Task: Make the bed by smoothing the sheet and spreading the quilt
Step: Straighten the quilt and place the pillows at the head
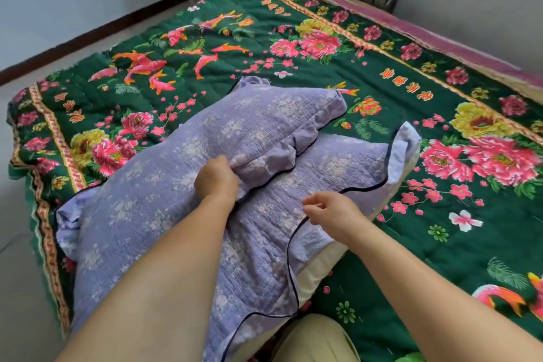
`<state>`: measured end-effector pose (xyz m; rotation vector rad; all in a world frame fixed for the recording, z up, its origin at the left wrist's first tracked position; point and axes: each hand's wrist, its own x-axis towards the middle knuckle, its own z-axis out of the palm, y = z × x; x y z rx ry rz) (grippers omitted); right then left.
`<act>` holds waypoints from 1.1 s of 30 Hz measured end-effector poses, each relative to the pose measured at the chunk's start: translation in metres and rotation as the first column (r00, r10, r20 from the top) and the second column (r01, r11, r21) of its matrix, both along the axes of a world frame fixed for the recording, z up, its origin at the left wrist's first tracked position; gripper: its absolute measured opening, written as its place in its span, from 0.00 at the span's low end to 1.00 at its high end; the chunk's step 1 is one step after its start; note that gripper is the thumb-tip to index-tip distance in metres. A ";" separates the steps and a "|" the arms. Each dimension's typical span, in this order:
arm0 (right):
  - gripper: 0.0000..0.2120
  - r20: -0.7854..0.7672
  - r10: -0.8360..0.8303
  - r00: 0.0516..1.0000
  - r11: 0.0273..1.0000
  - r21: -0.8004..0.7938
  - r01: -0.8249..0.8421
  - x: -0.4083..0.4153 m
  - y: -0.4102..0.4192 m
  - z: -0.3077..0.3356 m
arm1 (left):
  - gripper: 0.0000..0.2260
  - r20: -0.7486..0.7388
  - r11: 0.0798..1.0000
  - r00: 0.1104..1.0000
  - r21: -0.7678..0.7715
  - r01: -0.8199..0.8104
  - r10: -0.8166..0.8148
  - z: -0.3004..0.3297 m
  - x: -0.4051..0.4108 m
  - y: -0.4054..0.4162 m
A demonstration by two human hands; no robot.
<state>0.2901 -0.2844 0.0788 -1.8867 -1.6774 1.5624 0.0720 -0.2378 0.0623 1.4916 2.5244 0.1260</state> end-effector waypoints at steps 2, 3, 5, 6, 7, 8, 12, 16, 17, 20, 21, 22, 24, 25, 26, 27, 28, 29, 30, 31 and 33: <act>0.10 -0.009 0.003 1.000 1.000 -0.007 -0.003 -0.002 -0.004 0.003 | 0.08 0.052 0.998 0.999 0.058 -0.020 0.017 0.007 0.009 -0.004; 0.10 -0.007 0.008 1.000 1.000 -0.005 -0.008 -0.003 -0.007 0.006 | 0.08 0.074 0.995 0.997 0.091 -0.029 0.022 0.013 0.013 -0.006; 0.11 -0.020 0.003 1.000 1.000 -0.004 -0.003 -0.004 -0.011 0.012 | 0.08 0.107 0.988 0.993 0.141 -0.064 0.049 0.025 0.018 -0.008; 0.11 -0.033 -0.013 0.999 1.000 0.002 0.013 -0.003 -0.014 0.016 | 0.08 0.126 0.983 0.990 0.164 -0.085 0.064 0.033 0.021 -0.009; 0.10 -0.043 -0.030 0.999 0.999 0.014 0.030 -0.001 -0.016 0.020 | 0.08 0.139 0.977 0.987 0.186 -0.099 0.074 0.040 0.024 -0.011; 0.09 -0.054 -0.044 0.998 0.998 0.033 0.046 0.001 -0.019 0.024 | 0.09 0.153 0.973 0.985 0.203 -0.106 0.076 0.048 0.028 -0.013; 0.04 -0.104 -0.099 0.990 0.988 0.109 0.111 0.017 -0.041 0.046 | 0.09 0.217 0.952 0.976 0.297 -0.078 0.013 0.080 0.052 -0.032; 0.03 -0.140 -0.167 0.976 0.959 0.205 0.194 0.034 -0.067 0.067 | 0.08 0.276 0.920 0.961 0.385 -0.078 -0.034 0.112 0.077 -0.055; 0.04 -0.144 -0.180 0.973 0.949 0.236 0.211 0.040 -0.077 0.073 | 0.07 0.286 0.907 0.956 0.415 -0.069 -0.058 0.122 0.084 -0.064; 0.05 -0.151 -0.217 0.964 0.920 0.297 0.254 0.055 -0.102 0.088 | 0.07 0.287 0.857 0.951 0.513 -0.051 -0.115 0.153 0.100 -0.083; 0.06 -0.163 -0.233 0.959 0.910 0.312 0.274 0.060 -0.111 0.093 | 0.08 0.287 0.835 0.947 0.548 -0.039 -0.144 0.165 0.106 -0.089; 0.08 -0.166 -0.249 0.954 0.899 0.327 0.292 0.064 -0.119 0.098 | 0.08 0.285 0.810 0.943 0.586 -0.027 -0.174 0.178 0.112 -0.094; 0.10 -0.178 -0.304 0.936 0.860 0.372 0.350 0.076 -0.136 0.108 | 0.08 0.283 0.748 0.924 0.664 0.005 -0.257 0.204 0.129 -0.107; 0.11 -0.191 -0.341 0.920 0.837 0.384 0.390 0.081 -0.138 0.109 | 0.08 0.284 0.728 0.915 0.685 0.015 -0.286 0.213 0.136 -0.110; 0.12 -0.205 -0.382 0.901 0.804 0.407 0.433 0.088 -0.146 0.115 | 0.08 0.292 0.705 0.899 0.709 0.026 -0.327 0.224 0.149 -0.117; 0.14 -0.227 -0.414 0.881 0.773 0.423 0.473 0.095 -0.151 0.119 | 0.08 0.309 0.688 0.880 0.725 0.028 -0.361 0.232 0.160 -0.123; 0.18 -0.266 -0.443 0.856 0.744 0.423 0.517 0.101 -0.156 0.124 | 0.08 0.339 0.678 0.854 0.735 0.023 -0.396 0.238 0.172 -0.129; 0.21 -0.310 -0.470 0.827 0.716 0.414 0.562 0.108 -0.162 0.129 | 0.07 0.375 0.670 0.821 0.743 0.013 -0.431 0.244 0.187 -0.137; 0.24 -0.363 -0.480 0.799 0.695 0.398 0.599 0.111 -0.167 0.136 | 0.07 0.419 0.674 0.787 0.739 -0.005 -0.453 0.248 0.198 -0.142; 0.26 -0.420 -0.488 0.765 0.657 0.400 0.639 0.119 -0.173 0.142 | 0.06 0.464 0.681 0.747 0.732 -0.020 -0.476 0.251 0.212 -0.151; 0.26 -0.535 -0.501 0.681 0.576 0.382 0.723 0.131 -0.185 0.153 | 0.05 0.534 0.701 0.670 0.713 -0.029 -0.516 0.255 0.236 -0.167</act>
